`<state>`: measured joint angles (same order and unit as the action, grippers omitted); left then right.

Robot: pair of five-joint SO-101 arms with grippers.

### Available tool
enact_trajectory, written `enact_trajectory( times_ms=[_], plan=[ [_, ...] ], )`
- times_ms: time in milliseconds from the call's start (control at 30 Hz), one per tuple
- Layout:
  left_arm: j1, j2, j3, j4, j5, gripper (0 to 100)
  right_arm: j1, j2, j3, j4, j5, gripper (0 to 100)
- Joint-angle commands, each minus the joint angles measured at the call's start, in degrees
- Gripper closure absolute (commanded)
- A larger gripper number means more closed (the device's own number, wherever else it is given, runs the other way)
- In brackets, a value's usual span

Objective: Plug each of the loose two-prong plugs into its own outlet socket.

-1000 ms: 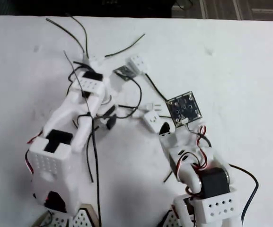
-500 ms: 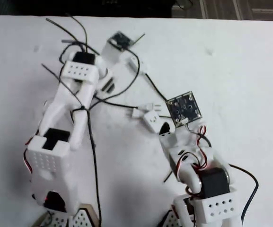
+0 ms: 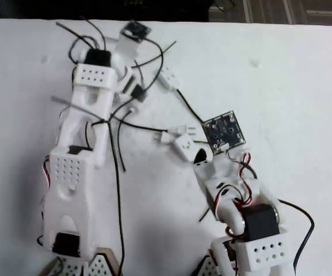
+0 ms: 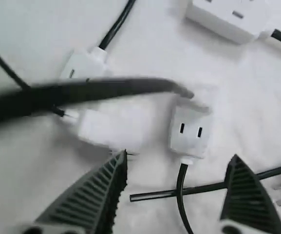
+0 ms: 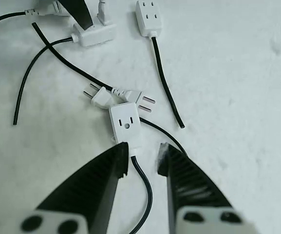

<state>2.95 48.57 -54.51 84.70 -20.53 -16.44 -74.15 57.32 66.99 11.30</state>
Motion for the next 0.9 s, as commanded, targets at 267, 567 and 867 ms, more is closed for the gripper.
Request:
enact_trajectory(
  times_ms=[267, 567, 867],
  plan=[
    [-0.6, -0.3, -23.8, 17.9, 2.6, 72, 1.5, -0.5, -0.4, -1.2, -0.2, 89.3],
    [0.5, -10.6, -9.2, 17.9, 10.4, 76, 3.4, 0.0, -0.5, -2.3, 0.0, 89.2],
    [2.9, -32.5, 14.2, 17.6, 11.1, 76, 3.4, 0.1, -0.4, -2.2, 1.5, 89.0]
  ],
)
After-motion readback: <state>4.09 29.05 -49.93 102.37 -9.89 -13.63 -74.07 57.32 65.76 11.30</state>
